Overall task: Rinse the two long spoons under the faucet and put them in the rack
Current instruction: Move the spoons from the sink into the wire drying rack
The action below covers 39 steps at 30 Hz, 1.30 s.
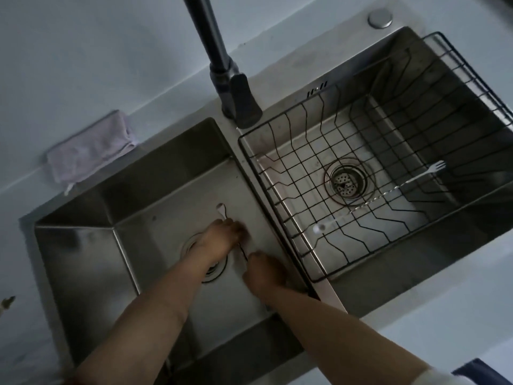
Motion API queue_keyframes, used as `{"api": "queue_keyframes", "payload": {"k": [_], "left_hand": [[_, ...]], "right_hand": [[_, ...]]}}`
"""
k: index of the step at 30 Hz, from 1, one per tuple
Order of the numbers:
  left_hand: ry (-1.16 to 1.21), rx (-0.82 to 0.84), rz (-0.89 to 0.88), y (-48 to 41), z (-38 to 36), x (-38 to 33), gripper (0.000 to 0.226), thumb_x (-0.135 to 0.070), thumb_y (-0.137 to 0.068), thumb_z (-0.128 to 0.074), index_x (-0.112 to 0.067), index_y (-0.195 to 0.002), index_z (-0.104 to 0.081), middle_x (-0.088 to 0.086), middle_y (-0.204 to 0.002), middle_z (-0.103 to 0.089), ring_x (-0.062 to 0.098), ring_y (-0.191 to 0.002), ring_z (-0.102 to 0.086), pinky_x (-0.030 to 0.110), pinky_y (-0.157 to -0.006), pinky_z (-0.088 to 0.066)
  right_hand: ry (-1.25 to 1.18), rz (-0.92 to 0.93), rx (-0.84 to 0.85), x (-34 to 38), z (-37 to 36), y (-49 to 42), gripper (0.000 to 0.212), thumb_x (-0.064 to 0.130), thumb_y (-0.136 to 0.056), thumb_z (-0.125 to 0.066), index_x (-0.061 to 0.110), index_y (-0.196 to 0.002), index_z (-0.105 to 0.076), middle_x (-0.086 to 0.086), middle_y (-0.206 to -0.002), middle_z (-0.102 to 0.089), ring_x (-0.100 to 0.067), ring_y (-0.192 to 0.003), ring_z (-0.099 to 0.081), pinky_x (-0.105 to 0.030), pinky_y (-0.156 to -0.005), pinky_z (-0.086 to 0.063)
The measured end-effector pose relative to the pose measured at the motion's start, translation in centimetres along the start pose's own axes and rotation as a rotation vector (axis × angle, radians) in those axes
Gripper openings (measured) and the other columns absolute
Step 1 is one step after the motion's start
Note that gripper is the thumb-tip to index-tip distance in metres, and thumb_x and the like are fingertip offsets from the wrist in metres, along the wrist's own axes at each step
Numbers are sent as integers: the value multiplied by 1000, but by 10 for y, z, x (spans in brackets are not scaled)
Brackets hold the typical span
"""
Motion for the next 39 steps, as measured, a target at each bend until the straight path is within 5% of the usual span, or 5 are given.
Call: {"api": "queue_keyframes", "payload": {"k": [5,9,15,21,39], "left_hand": [[-38,-19,-81,-6,-7,-5,38,-16,-63,-35,-18,-63,-73,1,-65,-73,17,-50,-65,14,-39,-47],[-74,45,-119,-7,-11,-4,33,-18,-62,-40,-23,-59,-72,-4,-66,-73,14,-53,-66,13,-43,-45],[-149,187,-111,-7,-16,-8,24,-26,-34,-86,-25,-52,-70,-6,-65,-72,12,-54,-66,13,-46,-45],[-109,133,-44,7,1,-6,14,-8,-52,-73,-18,-62,-71,2,-69,-74,21,-57,-67,21,-48,-49],[-171,-281,297,68,202,-14,9,-4,-54,-68,-10,-56,-62,6,-53,-59,25,-50,-61,27,-43,-46]], "right_hand": [[54,-16,-66,3,-6,-6,19,9,-86,-57,0,-100,-65,-18,-102,-69,-29,-94,-68,-32,-73,-54],[5,-4,-233,7,-12,-19,46,19,-9,-91,3,-26,-51,-4,-24,-46,-12,-19,-47,-12,-25,-31],[63,90,-282,12,-19,-21,49,19,0,-89,6,-20,-46,-1,-20,-41,-9,-16,-42,-8,-25,-26],[184,118,-55,22,-3,-1,20,4,-89,-53,-3,-100,-67,-19,-103,-70,-28,-96,-68,-32,-74,-53],[545,603,-213,48,168,108,26,11,-90,-47,6,-114,-54,-16,-114,-60,-33,-104,-59,-32,-69,-39]]}}
Point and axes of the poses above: each hand's wrist, its own y-axis away from the middle knuckle, its own z-axis out of the back of the hand, x = y × z, the point moved 8 cm from there along -y, towards the middle knuckle
